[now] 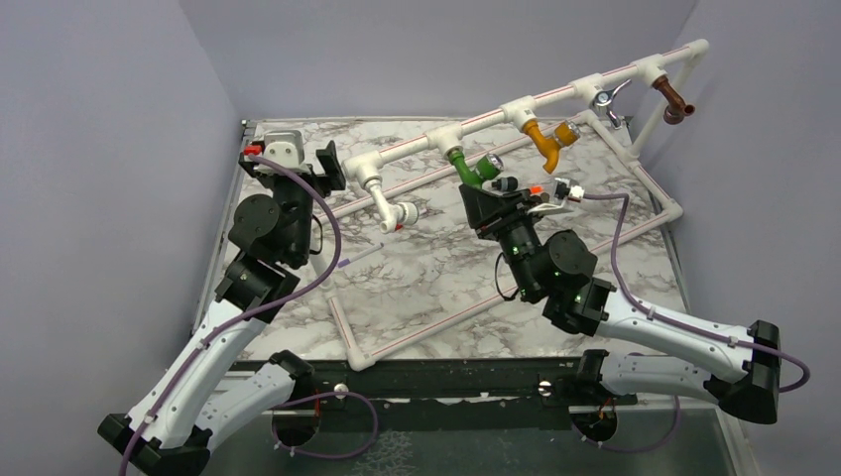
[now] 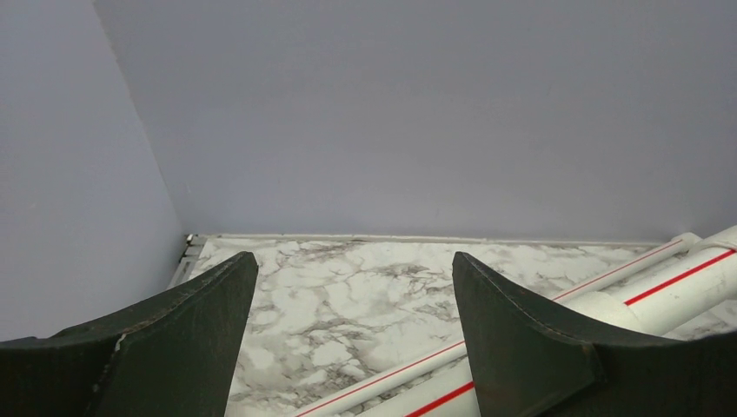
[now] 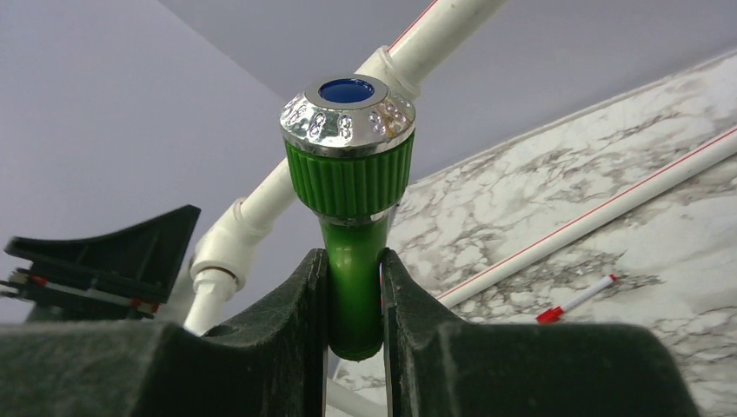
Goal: Install the water faucets
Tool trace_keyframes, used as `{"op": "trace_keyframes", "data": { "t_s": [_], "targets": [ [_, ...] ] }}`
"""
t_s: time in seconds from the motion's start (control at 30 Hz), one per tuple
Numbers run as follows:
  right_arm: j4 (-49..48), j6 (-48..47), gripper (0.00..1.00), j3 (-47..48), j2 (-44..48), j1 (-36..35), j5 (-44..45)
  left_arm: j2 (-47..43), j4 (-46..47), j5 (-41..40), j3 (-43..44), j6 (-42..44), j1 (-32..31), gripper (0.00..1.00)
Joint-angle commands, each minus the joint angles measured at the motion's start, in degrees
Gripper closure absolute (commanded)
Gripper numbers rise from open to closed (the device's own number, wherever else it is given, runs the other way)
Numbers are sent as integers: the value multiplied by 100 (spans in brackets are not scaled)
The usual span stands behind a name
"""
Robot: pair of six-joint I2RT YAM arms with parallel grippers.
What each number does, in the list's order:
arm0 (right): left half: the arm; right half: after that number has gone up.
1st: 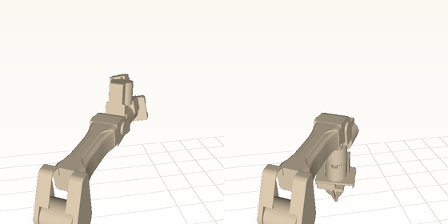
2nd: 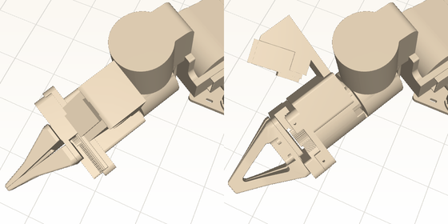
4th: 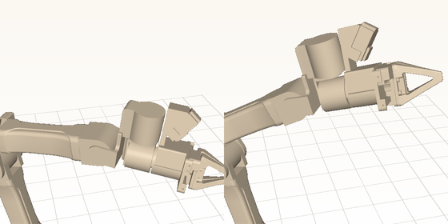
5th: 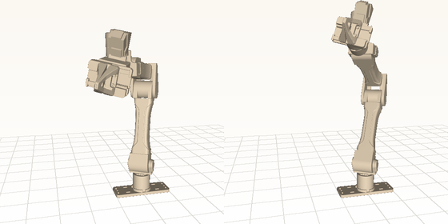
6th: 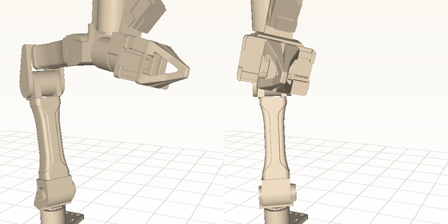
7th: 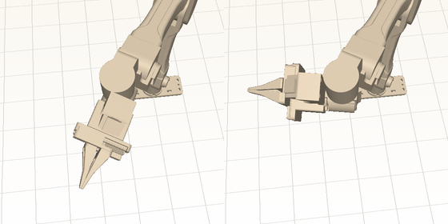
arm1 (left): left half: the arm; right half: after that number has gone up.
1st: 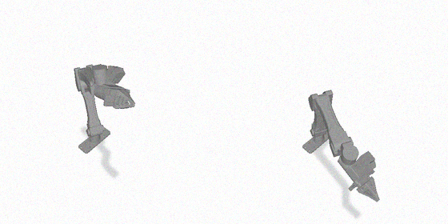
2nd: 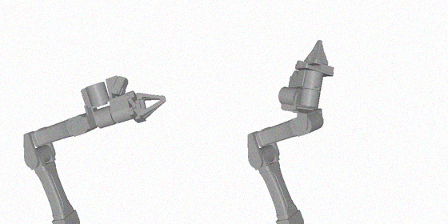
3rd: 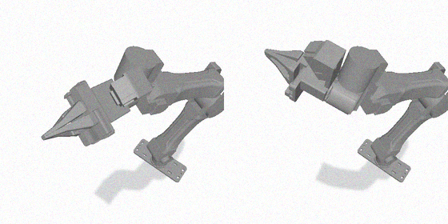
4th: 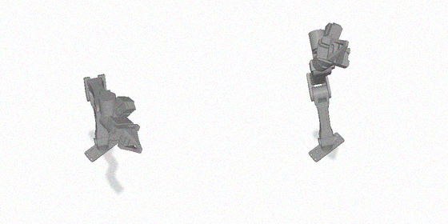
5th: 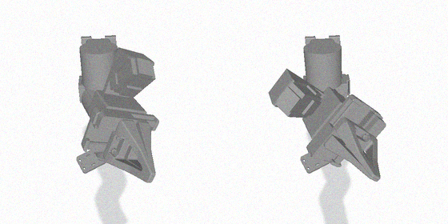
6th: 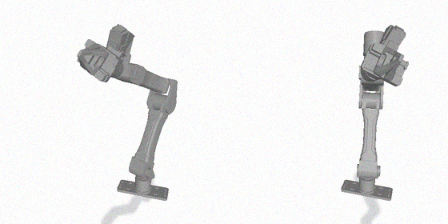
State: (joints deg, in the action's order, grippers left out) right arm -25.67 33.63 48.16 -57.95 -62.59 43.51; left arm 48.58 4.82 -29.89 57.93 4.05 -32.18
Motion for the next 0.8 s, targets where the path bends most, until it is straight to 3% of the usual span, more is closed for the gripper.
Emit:
{"op": "trace_keyframes", "data": {
  "t_s": [0.0, 0.47, 0.77],
  "targets": [
    [-68, 1267, 100, -12, 64, 293, 390, 3, -776, -131, -247, -247, -26, 17],
    [669, 3950, 99, -86, 118, 599, 37, -16, -759, -146, -265, -243, -33, 17],
    [1859, 5716, 99, 201, 67, 630, -56, -48, -763, -149, -265, -229, -29, 17]
  ]
}}
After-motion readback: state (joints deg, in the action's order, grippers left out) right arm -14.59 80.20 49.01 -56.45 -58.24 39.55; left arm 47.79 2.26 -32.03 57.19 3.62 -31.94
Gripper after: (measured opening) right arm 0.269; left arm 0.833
